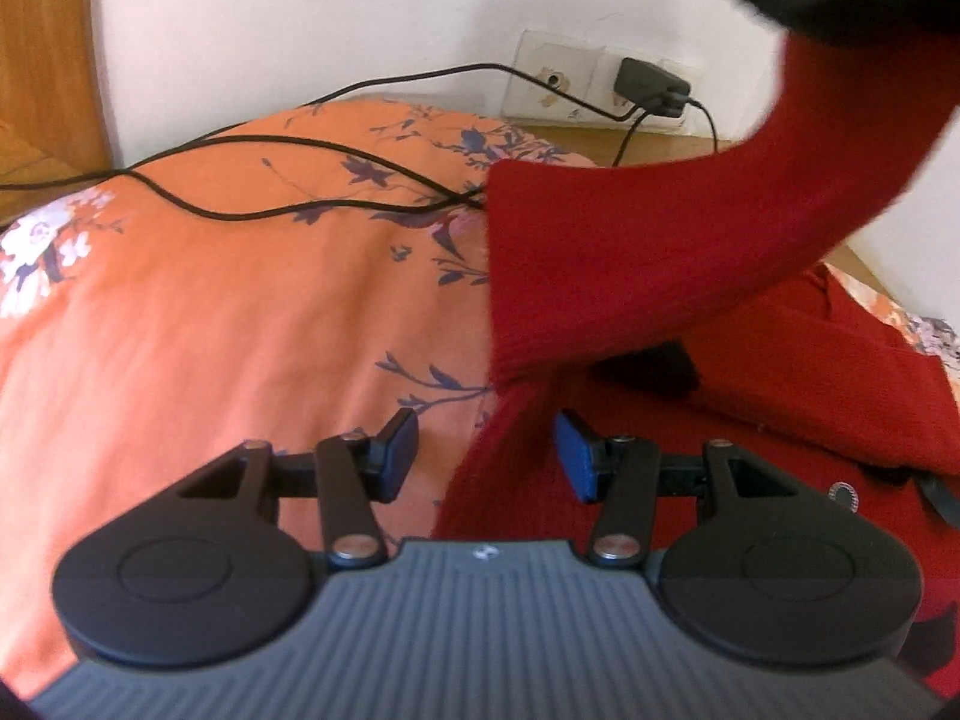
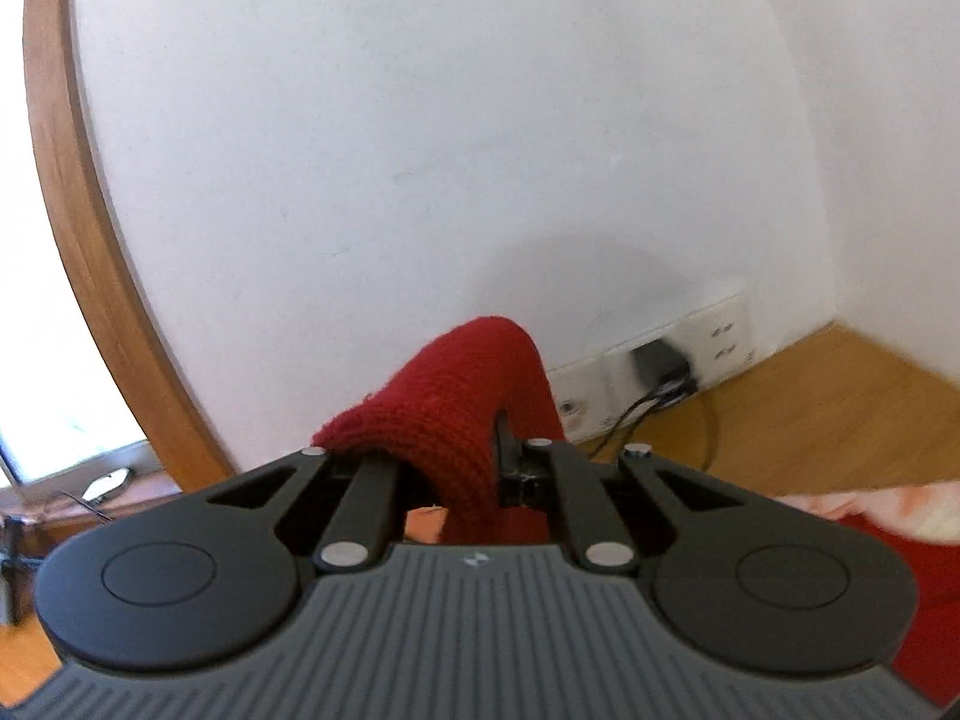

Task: Fold small clothes
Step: 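Grasp the cardigan side edge with the right tool and fold it over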

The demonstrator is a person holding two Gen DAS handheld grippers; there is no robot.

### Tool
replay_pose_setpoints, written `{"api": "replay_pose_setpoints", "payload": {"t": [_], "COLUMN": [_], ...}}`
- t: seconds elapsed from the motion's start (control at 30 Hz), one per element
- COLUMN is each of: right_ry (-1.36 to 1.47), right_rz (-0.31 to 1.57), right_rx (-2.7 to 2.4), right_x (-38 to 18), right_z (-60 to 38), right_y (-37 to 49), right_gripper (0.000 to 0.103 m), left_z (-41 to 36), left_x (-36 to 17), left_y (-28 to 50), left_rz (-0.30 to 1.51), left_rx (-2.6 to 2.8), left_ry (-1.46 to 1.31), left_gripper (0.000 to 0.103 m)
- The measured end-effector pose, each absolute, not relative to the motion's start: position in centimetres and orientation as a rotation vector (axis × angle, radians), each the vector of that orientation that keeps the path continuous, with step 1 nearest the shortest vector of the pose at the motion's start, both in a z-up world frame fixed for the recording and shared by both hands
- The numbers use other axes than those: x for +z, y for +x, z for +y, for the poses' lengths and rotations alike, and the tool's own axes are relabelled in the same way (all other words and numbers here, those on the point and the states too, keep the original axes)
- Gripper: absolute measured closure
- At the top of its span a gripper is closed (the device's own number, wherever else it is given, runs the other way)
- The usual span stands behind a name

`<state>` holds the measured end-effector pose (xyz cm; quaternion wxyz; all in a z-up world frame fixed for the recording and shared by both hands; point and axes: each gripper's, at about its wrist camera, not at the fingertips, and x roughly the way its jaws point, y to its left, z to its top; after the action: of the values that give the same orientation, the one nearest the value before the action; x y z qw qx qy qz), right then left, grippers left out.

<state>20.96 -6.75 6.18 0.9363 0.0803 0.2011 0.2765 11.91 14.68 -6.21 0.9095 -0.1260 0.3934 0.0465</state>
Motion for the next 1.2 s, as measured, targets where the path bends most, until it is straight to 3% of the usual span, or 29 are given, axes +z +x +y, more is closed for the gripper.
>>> {"api": "replay_pose_setpoints", "payload": {"t": [0.23,0.6,0.87,0.97,1.2], "right_ry": [0.13,0.18,0.069,-0.029,-0.296], "right_rz": [0.46,0.683,0.705,0.709,0.647], "right_rx": [0.415,0.198,0.132,0.1,0.118], "right_x": [2.2,-6.2,-5.6,-4.8,-3.0], "right_z": [-12.0,-16.6,-16.8,-16.4,-13.9], "right_y": [20.2,19.9,17.1,16.1,13.0], "right_gripper": [0.094,0.09,0.041,0.031,0.022], "left_z": [14.4,14.0,14.0,13.8,12.9], "left_x": [-6.3,-6.4,-6.0,-5.3,-3.5], "left_y": [12.1,12.3,12.4,12.1,11.6], "left_rz": [0.8,0.803,0.825,0.813,0.78], "left_rx": [0.099,0.104,0.098,0.087,0.06], "left_ry": [-0.219,-0.177,-0.196,-0.197,-0.18], "left_gripper": [0.051,0.05,0.05,0.05,0.05]}}
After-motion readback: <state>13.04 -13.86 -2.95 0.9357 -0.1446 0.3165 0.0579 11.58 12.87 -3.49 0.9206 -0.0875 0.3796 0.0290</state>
